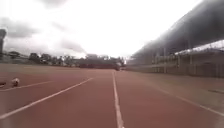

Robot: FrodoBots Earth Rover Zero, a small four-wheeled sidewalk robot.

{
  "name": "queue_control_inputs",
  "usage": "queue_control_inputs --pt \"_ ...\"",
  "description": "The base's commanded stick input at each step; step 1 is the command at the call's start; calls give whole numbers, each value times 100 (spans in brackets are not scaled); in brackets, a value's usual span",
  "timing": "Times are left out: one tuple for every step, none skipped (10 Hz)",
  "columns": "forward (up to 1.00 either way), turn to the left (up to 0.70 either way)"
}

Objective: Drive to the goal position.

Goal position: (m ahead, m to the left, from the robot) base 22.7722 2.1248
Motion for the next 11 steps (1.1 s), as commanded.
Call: queue_control_inputs --pt "85 0" --pt "85 0" --pt "85 0" --pt "85 0" --pt "85 0" --pt "85 0" --pt "85 0" --pt "85 0" --pt "85 0" --pt "85 0" --pt "85 0"
